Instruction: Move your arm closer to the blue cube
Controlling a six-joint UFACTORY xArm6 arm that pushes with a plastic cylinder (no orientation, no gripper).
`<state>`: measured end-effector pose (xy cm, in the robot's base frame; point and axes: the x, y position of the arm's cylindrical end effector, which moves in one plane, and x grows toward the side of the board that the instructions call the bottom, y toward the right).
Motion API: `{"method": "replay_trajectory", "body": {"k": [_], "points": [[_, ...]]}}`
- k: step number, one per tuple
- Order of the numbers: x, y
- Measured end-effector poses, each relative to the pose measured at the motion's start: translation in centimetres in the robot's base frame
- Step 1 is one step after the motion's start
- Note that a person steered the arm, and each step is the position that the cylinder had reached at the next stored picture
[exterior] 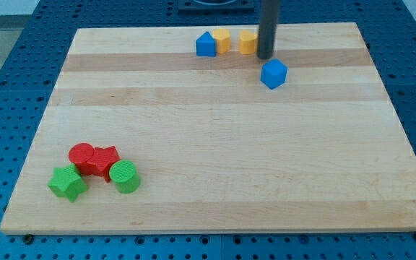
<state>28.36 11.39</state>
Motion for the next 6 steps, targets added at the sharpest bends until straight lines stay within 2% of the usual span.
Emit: {"method": "replay_trajectory", "body": {"k": [1, 2, 4, 6], "points": [[1.4, 4.9], [4.6, 6.6], [8.0, 3.7], [8.1, -1.5]]}}
